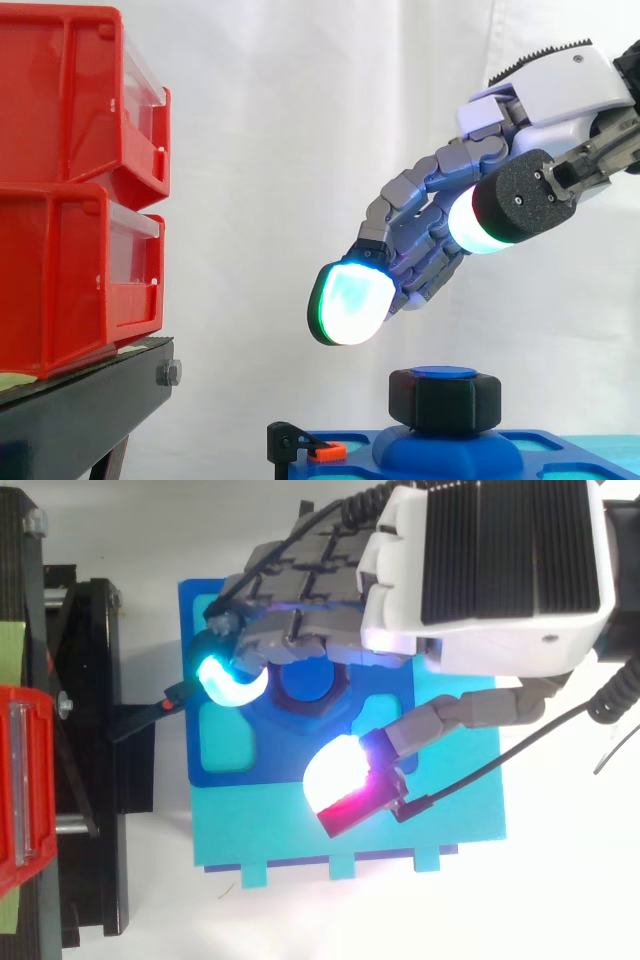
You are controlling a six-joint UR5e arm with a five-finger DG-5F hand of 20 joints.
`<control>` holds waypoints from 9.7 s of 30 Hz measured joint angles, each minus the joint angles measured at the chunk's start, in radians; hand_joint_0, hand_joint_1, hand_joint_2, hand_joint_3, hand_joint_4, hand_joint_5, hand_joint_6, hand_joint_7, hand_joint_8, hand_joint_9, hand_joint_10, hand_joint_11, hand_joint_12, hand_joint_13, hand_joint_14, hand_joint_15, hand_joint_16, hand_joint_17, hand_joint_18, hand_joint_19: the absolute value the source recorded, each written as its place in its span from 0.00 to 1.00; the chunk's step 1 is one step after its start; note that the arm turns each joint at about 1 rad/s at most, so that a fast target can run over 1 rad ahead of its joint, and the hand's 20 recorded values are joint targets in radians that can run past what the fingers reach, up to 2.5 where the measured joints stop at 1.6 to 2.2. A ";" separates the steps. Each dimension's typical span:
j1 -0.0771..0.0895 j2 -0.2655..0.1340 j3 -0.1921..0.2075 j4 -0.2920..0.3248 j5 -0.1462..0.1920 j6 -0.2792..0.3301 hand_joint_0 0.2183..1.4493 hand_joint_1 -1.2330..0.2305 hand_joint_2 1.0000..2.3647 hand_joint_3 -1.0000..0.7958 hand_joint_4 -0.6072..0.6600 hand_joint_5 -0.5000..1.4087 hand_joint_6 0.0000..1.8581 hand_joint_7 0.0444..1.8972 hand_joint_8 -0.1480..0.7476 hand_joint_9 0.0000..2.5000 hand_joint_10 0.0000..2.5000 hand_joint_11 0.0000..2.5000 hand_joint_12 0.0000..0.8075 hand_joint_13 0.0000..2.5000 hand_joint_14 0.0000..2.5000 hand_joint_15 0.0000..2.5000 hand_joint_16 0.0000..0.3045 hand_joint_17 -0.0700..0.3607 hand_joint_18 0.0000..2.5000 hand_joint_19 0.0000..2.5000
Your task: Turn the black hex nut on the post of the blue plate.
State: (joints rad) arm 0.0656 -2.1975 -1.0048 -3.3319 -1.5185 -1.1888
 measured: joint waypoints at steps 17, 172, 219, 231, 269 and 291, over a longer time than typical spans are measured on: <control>-0.019 0.000 -0.039 0.042 -0.025 0.000 0.21 0.58 0.00 0.28 0.64 0.16 0.27 0.31 0.47 0.18 0.00 0.00 0.50 0.18 0.00 0.00 0.20 0.48 0.21 0.07; -0.067 -0.021 0.011 0.046 -0.105 -0.024 0.22 0.57 0.00 0.28 0.66 0.17 0.27 0.36 0.48 0.20 0.00 0.00 0.50 0.21 0.00 0.01 0.20 0.48 0.24 0.08; -0.039 -0.030 -0.019 0.032 -0.069 -0.022 0.22 0.58 0.00 0.28 0.68 0.18 0.27 0.44 0.50 0.21 0.00 0.00 0.51 0.24 0.00 0.03 0.20 0.48 0.25 0.10; -0.064 -0.030 -0.019 0.030 -0.109 -0.035 0.22 0.58 0.00 0.28 0.68 0.18 0.27 0.44 0.50 0.21 0.00 0.00 0.51 0.24 0.00 0.03 0.20 0.48 0.26 0.10; -0.071 -0.031 -0.001 0.103 -0.151 -0.018 0.22 0.57 0.00 0.28 0.69 0.18 0.27 0.44 0.50 0.22 0.00 0.00 0.51 0.25 0.00 0.04 0.20 0.48 0.26 0.11; -0.020 -0.031 -0.015 0.081 -0.067 -0.017 0.22 0.58 0.00 0.28 0.69 0.18 0.27 0.44 0.50 0.22 0.00 0.00 0.51 0.26 0.00 0.04 0.20 0.48 0.27 0.11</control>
State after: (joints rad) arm 0.0455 -2.2288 -1.0194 -3.2508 -1.5853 -1.2057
